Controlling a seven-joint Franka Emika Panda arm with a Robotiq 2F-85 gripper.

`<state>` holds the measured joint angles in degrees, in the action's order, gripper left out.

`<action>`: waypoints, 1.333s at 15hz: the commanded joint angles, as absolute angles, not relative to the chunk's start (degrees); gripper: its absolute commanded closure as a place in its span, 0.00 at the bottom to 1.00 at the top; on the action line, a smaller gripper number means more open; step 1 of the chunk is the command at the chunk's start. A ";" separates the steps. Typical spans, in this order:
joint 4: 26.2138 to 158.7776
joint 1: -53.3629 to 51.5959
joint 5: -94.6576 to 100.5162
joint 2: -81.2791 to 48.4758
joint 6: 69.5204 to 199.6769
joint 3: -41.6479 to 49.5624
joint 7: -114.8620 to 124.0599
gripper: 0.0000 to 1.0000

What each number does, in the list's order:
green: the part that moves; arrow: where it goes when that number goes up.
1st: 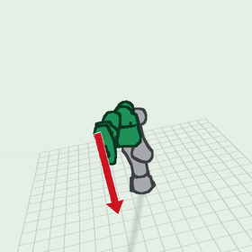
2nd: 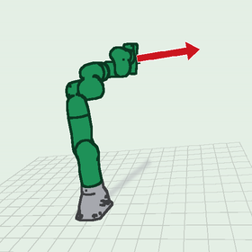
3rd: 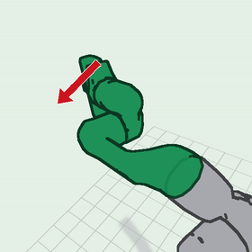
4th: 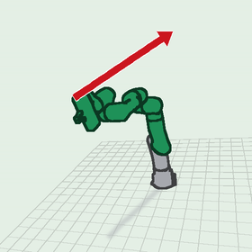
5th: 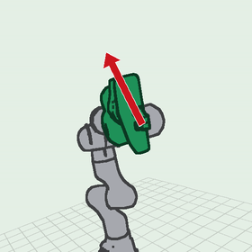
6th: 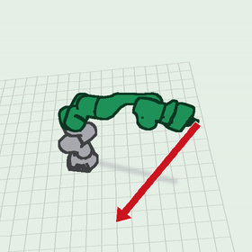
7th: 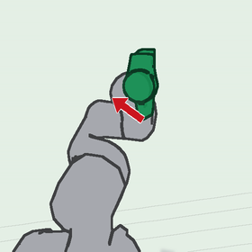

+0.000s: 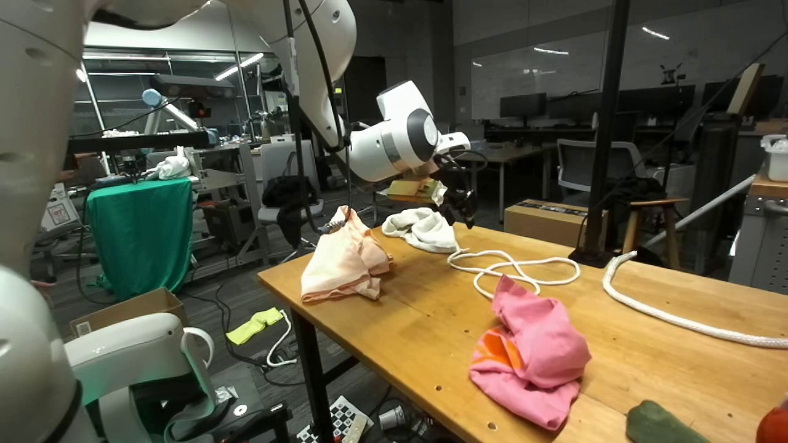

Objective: Spread and clothes on the table

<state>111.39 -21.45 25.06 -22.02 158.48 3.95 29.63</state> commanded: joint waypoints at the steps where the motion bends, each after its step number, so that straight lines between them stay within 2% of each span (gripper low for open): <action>1: 109.80 -19.39 20.34 -20.28 149.11 1.48 22.08 0.10; 2: 109.65 -18.61 19.28 -19.52 145.13 0.91 19.65 0.01; 3: 109.72 -17.37 17.76 -18.39 140.85 0.06 16.63 0.00; 10: 108.95 -9.21 10.78 -10.39 108.99 -1.16 -1.92 0.00; 16: 111.94 -3.81 10.41 -0.99 97.63 -0.38 -12.48 0.00; 20: 115.91 -0.56 8.23 6.88 97.80 1.46 -20.32 0.00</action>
